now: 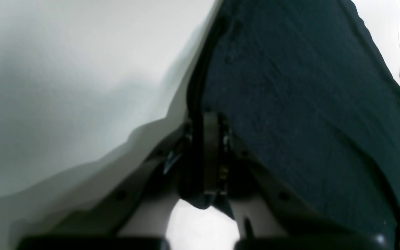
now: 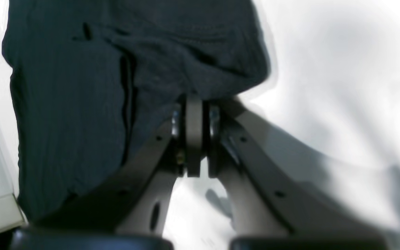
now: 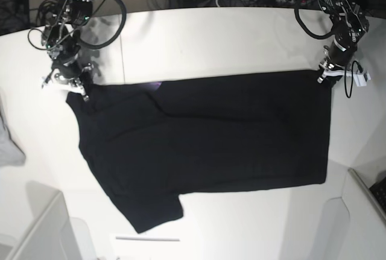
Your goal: Fold the T-shirt properly
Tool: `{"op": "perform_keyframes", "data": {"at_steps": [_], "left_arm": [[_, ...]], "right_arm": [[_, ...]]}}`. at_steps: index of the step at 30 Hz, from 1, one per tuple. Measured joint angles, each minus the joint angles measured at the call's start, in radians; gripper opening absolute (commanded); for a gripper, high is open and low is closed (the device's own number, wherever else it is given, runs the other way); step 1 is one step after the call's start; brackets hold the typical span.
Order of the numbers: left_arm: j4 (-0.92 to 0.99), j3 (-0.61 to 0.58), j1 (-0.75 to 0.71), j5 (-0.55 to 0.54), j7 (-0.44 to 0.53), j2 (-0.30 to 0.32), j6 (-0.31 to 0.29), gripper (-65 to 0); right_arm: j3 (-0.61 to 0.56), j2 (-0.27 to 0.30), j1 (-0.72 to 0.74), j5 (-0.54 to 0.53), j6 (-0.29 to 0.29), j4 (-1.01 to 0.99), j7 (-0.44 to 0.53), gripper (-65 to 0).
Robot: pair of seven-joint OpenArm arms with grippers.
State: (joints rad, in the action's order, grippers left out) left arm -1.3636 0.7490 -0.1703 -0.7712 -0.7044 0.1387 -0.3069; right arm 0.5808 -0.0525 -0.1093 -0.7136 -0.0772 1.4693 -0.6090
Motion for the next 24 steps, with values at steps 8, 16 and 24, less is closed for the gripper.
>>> {"op": "perform_keyframes", "data": {"at_steps": [8,16,24], "left_arm": [[-0.01,0.0,-0.01,-0.014,-0.098,0.026,-0.001,-65.0],[-0.031,-0.003,-0.043,-0.014,-0.101,0.047,-0.001,-65.0],[-0.117,-0.004,-0.127,0.001,-0.119,0.047,-0.001,-65.0]], "right_arm": [[0.0,0.0,-0.031,0.002,0.0,0.032,-0.007,-65.0],[0.0,0.0,-0.073,0.008,0.0,0.074,-0.014,-65.0],[0.0,0.0,-0.131,0.008,-0.001,0.15,-0.022,-65.0]]}}
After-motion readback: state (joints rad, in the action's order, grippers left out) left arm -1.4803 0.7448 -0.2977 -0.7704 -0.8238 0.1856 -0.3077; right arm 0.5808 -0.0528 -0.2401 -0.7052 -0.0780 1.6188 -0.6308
